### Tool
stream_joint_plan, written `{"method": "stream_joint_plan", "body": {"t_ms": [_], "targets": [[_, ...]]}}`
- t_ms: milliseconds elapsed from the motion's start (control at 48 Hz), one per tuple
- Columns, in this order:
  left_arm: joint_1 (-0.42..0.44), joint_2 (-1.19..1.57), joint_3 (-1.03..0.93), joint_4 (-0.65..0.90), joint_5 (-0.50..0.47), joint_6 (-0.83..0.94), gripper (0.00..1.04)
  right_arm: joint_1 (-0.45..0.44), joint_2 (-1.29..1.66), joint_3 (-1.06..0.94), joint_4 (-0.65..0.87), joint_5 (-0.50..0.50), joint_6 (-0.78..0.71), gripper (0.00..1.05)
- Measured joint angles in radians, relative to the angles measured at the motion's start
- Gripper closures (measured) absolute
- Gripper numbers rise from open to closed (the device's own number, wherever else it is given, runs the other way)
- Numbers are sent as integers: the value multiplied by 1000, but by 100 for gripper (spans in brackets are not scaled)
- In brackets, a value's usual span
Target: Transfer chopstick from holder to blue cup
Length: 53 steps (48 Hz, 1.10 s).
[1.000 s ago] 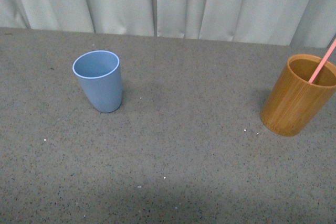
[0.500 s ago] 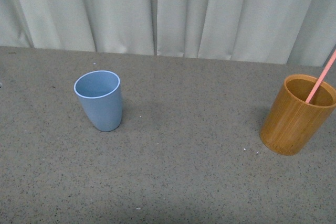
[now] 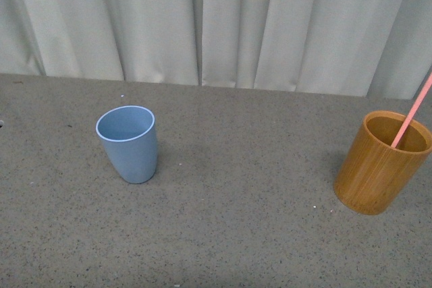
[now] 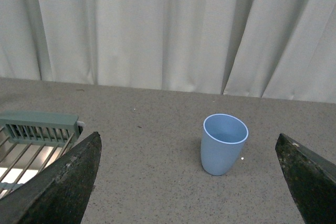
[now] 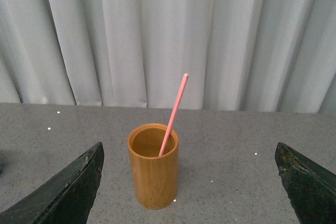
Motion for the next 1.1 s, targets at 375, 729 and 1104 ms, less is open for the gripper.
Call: {"method": "stream_joint_plan", "body": {"t_ms": [375, 729, 1104], "targets": [[0, 0, 0, 0, 0, 0, 7, 0, 0, 0, 0, 0, 0, 10], [0, 0, 0, 0, 0, 0, 7, 0, 0, 0, 0, 0, 0, 10], [0, 0, 0, 0, 0, 0, 7, 0, 0, 0, 0, 0, 0, 10]]}}
